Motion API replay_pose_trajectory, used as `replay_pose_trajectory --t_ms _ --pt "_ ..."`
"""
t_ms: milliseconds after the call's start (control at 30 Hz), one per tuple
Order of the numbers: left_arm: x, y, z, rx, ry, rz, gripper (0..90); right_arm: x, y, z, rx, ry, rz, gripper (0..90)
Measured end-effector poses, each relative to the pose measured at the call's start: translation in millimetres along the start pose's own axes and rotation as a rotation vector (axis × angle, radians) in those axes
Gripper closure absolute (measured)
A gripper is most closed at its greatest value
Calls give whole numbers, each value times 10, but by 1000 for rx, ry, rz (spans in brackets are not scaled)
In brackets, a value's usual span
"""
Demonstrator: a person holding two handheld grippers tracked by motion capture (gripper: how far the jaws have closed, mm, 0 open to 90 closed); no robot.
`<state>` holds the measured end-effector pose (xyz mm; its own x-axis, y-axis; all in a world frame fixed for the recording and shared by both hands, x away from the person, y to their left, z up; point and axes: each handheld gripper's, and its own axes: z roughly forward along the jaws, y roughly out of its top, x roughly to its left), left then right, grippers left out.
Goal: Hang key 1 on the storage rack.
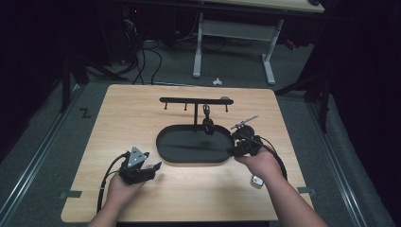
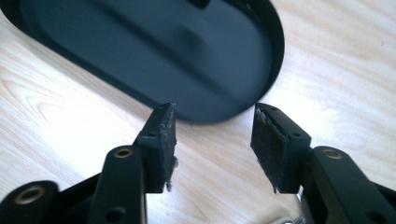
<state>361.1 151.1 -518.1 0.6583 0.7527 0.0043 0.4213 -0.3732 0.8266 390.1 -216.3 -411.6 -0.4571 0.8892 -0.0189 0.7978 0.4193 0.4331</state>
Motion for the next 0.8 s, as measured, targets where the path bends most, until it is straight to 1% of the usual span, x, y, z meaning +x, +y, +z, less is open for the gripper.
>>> replay_pose_trajectory --t_ms 33,100,167,200,333,367,433,467,567,667,733,800 --pt "4 4 5 3 1 4 372 -15 -30 17 1 3 -2 516" --pt "5 8 18 8 3 11 371 -46 -107 58 8 0 13 516" --pt "2 7 17 13 1 7 371 -81 -182 102 10 0 22 492" --pt "-4 5 12 12 0 5 370 -104 -218 123 12 -2 18 490" --pt "-36 12 -11 11 1 15 370 -198 -350 174 28 -29 35 486" --pt "-36 15 -17 10 -1 10 370 -228 -378 177 24 -37 35 486" --pt "-44 8 -19 7 0 4 371 -287 -427 170 24 -42 57 490" --pt "-49 4 -18 10 1 8 371 -322 -452 170 24 -44 66 498" --pt "-48 1 -5 15 2 10 371 -428 -514 159 40 -42 95 513" --pt "-44 -7 26 23 2 11 372 -539 -569 167 52 -56 98 518" --pt "-42 -8 33 31 1 15 371 -610 -604 188 62 -62 122 527" --pt "-43 -6 28 26 1 11 372 -680 -634 211 75 -71 139 532"
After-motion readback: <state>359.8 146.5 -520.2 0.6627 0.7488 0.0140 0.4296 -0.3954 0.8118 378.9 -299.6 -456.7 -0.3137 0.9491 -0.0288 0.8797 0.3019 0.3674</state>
